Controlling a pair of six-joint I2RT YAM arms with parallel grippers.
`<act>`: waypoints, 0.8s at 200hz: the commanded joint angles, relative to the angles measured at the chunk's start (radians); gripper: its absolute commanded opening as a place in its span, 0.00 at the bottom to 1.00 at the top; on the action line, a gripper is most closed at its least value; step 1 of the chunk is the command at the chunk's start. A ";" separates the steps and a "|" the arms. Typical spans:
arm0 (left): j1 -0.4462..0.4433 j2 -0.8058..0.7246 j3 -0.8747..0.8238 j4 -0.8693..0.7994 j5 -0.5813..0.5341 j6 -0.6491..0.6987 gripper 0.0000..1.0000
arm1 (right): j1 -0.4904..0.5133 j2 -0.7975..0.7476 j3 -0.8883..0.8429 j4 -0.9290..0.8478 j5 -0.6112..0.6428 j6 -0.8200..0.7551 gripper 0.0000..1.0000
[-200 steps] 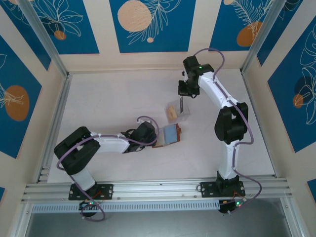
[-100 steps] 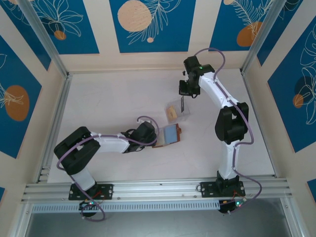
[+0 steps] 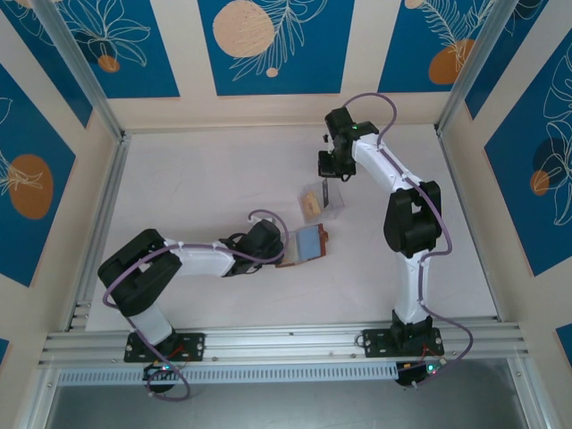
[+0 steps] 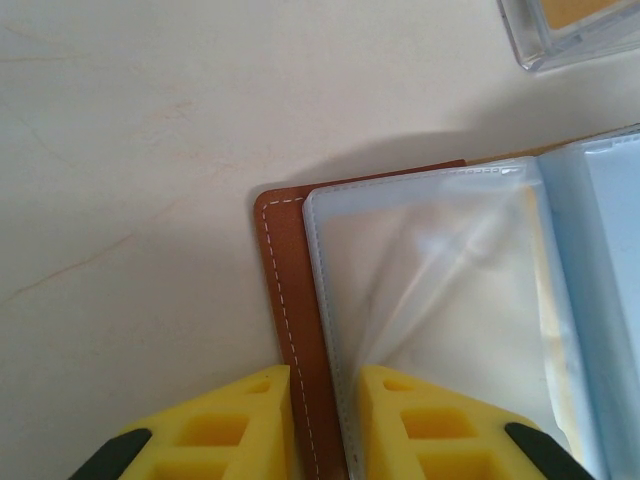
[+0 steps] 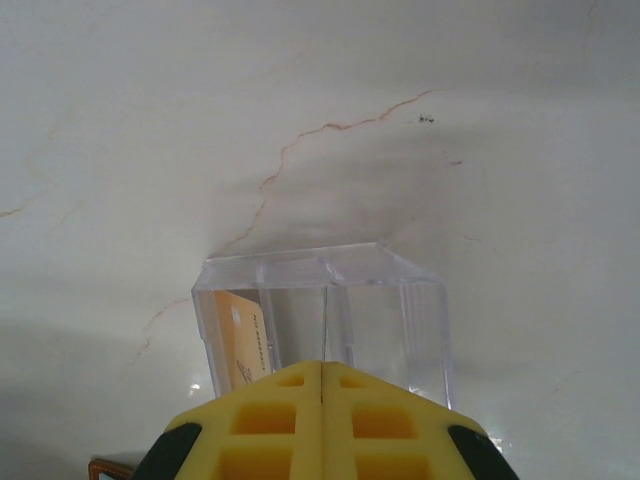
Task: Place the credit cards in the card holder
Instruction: Adjust the credit card in the storage box.
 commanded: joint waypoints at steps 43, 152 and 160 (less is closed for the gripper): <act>-0.005 0.079 -0.024 -0.130 0.059 -0.007 0.22 | 0.020 0.009 -0.081 0.038 -0.043 0.001 0.00; -0.005 0.084 -0.026 -0.123 0.063 -0.010 0.22 | 0.025 0.011 -0.134 0.043 -0.093 0.020 0.19; -0.005 0.084 -0.026 -0.123 0.063 -0.009 0.22 | 0.026 0.010 -0.140 0.043 -0.093 0.020 0.19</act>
